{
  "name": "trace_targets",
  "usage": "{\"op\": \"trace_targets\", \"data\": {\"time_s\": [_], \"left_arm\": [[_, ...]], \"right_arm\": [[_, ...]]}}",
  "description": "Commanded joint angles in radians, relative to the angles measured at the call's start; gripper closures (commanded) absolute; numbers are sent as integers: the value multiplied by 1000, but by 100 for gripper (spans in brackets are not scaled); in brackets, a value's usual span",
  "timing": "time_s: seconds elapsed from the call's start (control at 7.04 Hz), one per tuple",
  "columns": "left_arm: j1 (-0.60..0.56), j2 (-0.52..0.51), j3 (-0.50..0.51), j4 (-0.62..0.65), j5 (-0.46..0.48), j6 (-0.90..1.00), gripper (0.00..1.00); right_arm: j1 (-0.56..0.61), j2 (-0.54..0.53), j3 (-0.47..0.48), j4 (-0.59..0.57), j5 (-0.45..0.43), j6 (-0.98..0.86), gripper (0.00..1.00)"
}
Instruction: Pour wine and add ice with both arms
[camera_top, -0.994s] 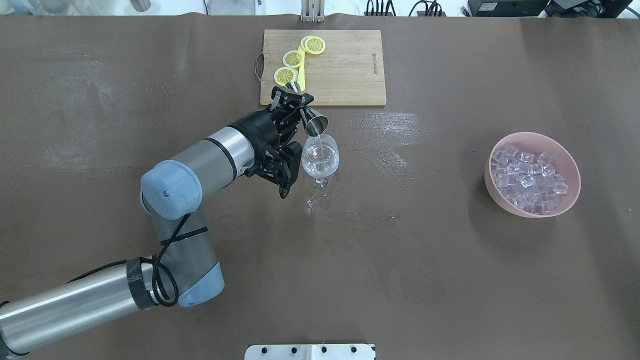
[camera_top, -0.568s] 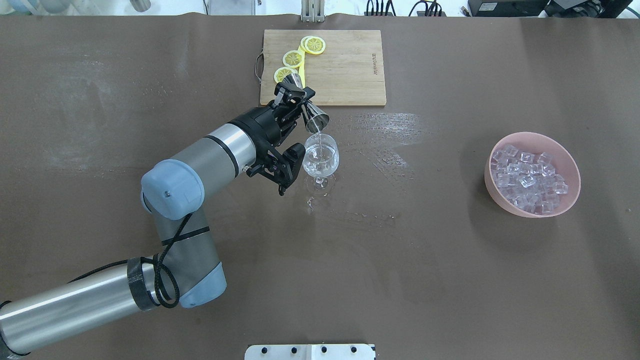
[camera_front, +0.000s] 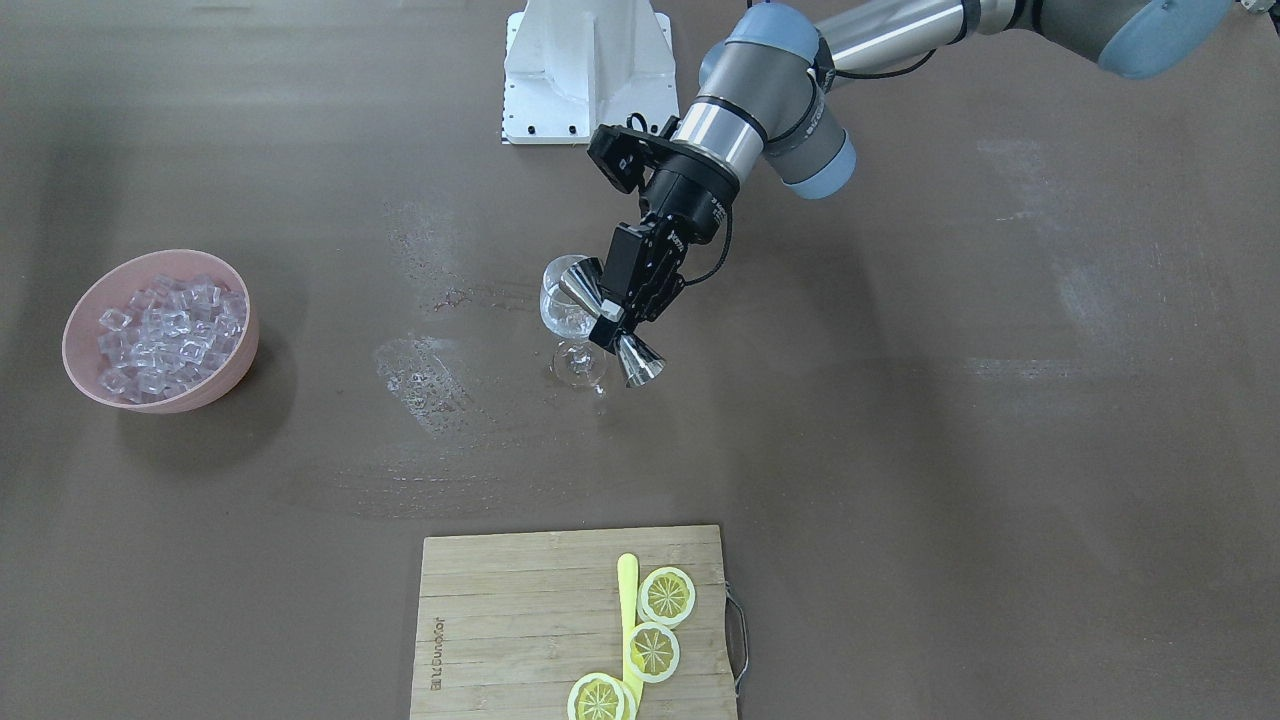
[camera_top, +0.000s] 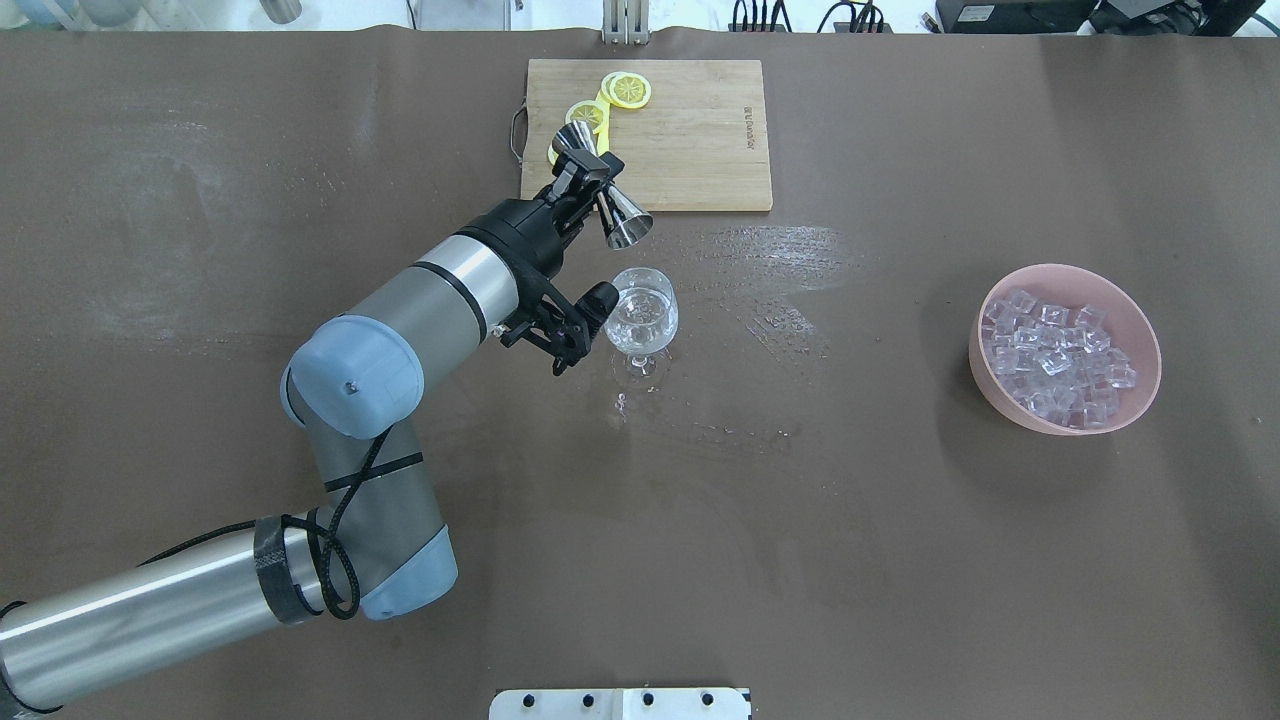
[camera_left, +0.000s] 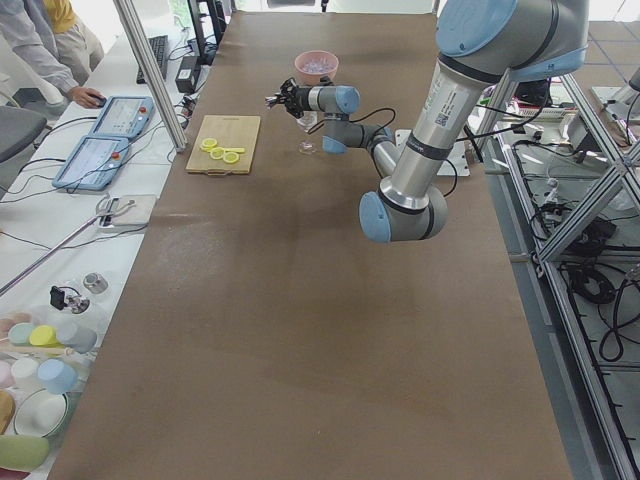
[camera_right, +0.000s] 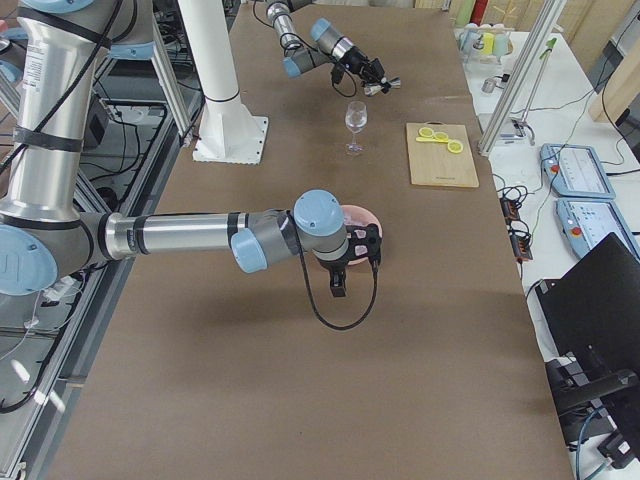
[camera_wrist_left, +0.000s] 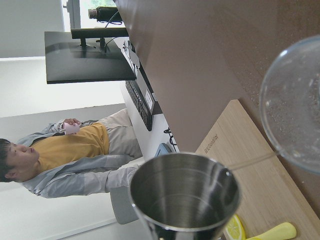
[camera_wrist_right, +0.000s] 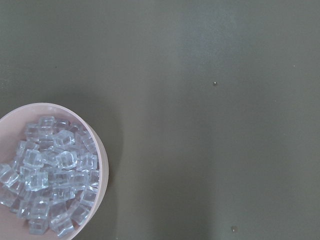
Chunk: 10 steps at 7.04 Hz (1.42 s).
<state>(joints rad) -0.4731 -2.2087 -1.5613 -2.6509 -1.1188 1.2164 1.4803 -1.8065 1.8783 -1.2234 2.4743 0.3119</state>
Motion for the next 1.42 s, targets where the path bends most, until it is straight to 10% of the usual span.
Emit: {"op": "trace_targets", "data": {"time_s": [0.0,0.85,0.99,1.28], "left_arm": [[7,-3,-3,-4,2,12,100],[-105,260,-5,-231,-3,-900,100],[-122,309,4,-250,-7,-1277,100],[-270,427,56,-251,-186,-1660,100]], "right_arm": [[0,-4,5,-1,0,1,0],[-5,15,10,-2,17,32,0],[-38,21,12,-2,5,30,0],[-127,39,60,-4,-69,32,0]]}}
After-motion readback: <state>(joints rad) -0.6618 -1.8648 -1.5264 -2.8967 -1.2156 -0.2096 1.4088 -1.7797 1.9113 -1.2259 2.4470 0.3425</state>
